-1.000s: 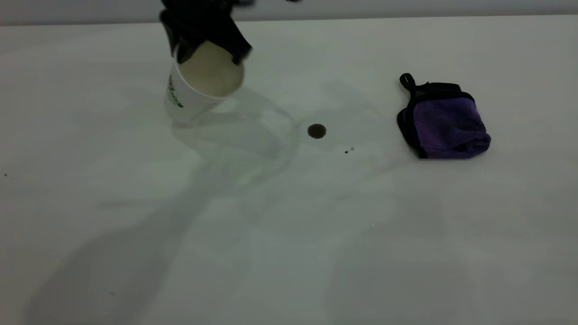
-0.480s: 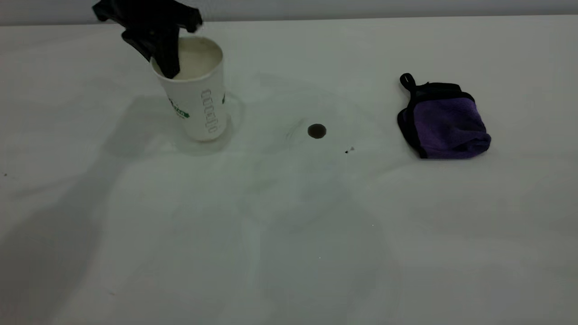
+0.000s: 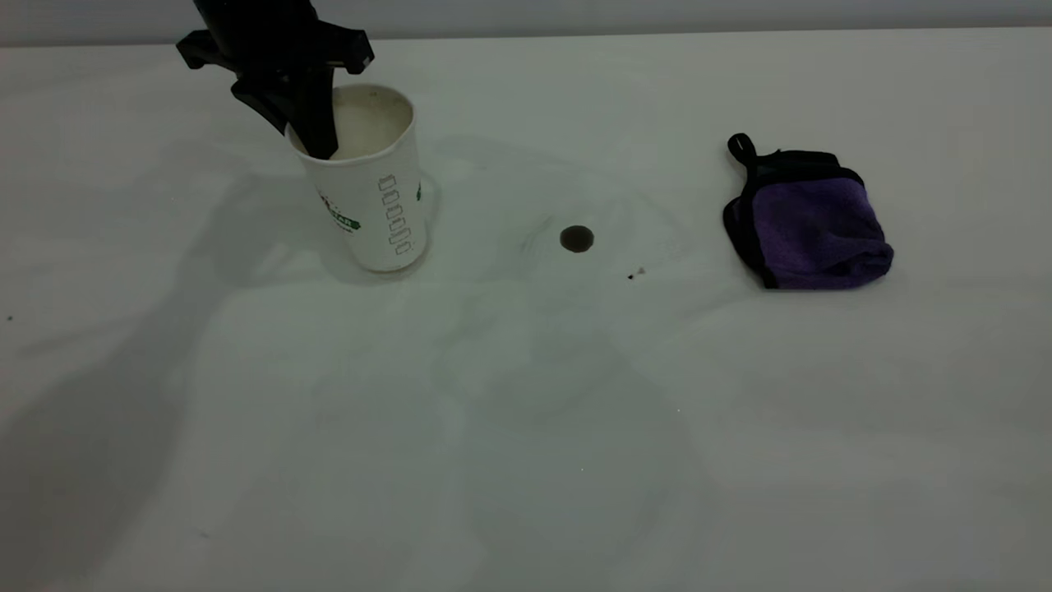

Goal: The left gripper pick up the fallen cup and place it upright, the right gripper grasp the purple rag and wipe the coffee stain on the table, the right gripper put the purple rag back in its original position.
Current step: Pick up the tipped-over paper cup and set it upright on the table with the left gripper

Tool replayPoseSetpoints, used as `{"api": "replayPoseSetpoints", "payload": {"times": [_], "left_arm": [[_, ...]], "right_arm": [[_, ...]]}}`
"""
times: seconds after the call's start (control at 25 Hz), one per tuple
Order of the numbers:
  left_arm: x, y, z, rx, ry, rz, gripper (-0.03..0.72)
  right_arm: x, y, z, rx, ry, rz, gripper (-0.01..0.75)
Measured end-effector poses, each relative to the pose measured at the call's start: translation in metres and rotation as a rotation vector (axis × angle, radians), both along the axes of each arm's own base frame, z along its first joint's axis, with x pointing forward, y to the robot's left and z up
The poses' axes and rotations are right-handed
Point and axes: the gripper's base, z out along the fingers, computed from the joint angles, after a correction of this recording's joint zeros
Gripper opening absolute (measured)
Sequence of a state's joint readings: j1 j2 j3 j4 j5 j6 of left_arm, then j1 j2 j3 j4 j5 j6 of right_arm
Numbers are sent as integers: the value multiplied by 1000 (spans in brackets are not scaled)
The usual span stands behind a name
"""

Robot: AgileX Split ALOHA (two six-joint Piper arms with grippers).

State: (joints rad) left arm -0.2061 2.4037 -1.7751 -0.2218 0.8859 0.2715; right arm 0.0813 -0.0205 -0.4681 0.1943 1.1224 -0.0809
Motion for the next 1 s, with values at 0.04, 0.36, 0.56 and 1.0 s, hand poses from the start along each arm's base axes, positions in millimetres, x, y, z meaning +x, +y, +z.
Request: {"api": "replayPoseSetpoints", "payload": {"times": [0.04,0.36,0.56,1.0], "left_arm": [[0,0,0,0,0,0,22],[1,0,0,-1,-7,0,126],[1,0,0,-1,-8,1,208],[-2,0,25,-7,-23,-22,355]], "right_arm": [[0,0,0,0,0,0,442],[0,0,0,0,0,0,442],[0,0,0,0,0,0,442],[0,0,0,0,0,0,442]]}}
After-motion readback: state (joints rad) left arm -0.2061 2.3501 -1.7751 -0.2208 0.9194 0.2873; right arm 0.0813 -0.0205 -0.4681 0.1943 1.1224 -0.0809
